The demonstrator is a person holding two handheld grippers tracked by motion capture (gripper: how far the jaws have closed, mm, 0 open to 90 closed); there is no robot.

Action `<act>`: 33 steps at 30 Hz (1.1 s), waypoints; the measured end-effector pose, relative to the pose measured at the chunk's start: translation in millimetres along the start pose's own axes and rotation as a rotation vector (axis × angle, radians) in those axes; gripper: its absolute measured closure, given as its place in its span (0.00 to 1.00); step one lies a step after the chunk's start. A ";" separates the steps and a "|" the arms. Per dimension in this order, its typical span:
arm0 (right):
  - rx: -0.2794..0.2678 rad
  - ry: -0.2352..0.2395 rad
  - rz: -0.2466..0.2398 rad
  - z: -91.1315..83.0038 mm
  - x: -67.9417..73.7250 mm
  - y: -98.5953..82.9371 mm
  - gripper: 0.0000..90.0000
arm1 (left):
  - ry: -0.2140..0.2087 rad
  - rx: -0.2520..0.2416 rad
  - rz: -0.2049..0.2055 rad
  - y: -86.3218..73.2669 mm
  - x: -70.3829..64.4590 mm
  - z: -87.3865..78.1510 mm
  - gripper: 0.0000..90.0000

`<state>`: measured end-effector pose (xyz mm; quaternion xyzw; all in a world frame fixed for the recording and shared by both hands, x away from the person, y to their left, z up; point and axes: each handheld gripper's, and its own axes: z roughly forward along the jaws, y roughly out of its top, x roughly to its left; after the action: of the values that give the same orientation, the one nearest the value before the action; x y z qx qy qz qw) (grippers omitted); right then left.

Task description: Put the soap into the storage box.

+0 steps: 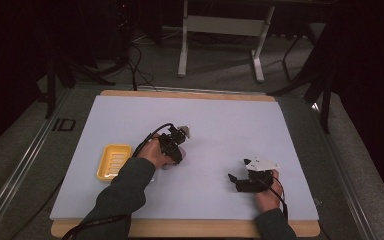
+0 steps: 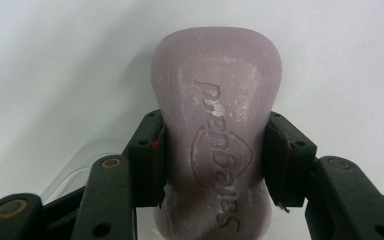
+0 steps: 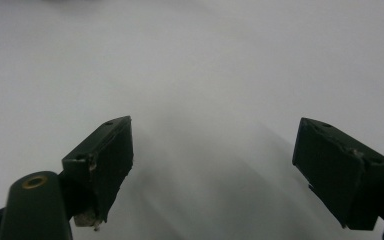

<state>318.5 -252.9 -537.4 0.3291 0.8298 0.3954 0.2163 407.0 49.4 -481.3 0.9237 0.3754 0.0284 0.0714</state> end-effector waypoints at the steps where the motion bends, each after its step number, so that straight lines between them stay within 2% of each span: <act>1: -0.001 0.000 0.000 0.0 0.0 0.0 0.18 | 0.001 0.000 0.000 -0.2 0.5 -0.5 0.55; 19: -0.002 0.000 0.002 -0.1 0.0 -0.1 0.18 | 0.004 -0.021 -0.024 -6.7 11.1 -20.1 0.55; 33: -0.005 0.000 0.001 -0.1 0.0 -0.2 0.18 | -0.001 -0.033 -0.048 -12.5 16.2 -27.6 0.55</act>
<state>318.3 -253.0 -537.5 0.3291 0.8286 0.3975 0.2169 407.1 72.6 -456.0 0.9131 0.3969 0.0325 0.0875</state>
